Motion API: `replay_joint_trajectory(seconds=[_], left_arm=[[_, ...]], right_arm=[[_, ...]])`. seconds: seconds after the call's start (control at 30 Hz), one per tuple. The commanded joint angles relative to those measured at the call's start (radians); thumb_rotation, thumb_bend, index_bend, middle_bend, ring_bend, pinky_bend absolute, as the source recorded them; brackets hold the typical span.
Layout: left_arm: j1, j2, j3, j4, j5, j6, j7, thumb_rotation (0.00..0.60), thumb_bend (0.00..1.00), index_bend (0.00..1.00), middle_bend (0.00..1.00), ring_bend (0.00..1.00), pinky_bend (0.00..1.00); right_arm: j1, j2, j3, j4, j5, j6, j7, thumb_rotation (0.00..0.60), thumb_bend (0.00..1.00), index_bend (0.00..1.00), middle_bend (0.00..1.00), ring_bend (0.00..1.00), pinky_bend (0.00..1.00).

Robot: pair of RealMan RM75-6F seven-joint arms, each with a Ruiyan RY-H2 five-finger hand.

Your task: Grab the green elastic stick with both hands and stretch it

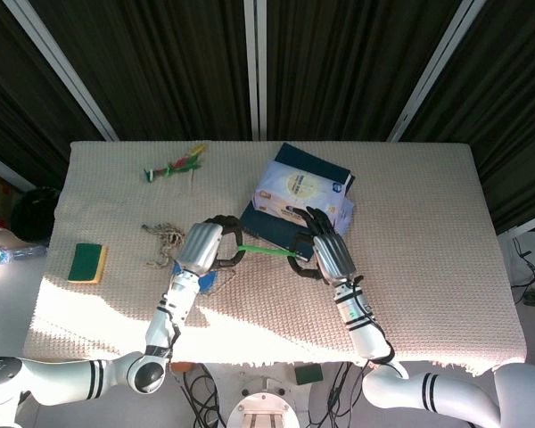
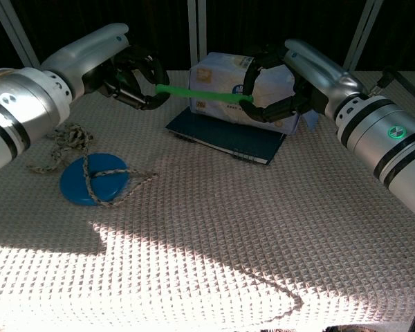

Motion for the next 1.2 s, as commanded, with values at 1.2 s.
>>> replay_joint_trajectory(seconds=[1.2], left_arm=[[0.087, 0.11, 0.054, -0.054, 0.003, 0.077, -0.032, 0.599, 0.31, 0.61, 0.38, 0.33, 0.41]], right_arm=[[-0.055, 0.1, -0.013, -0.048, 0.008, 0.073, 0.053, 0.6, 0.38, 0.64, 0.09, 0.0, 0.0]])
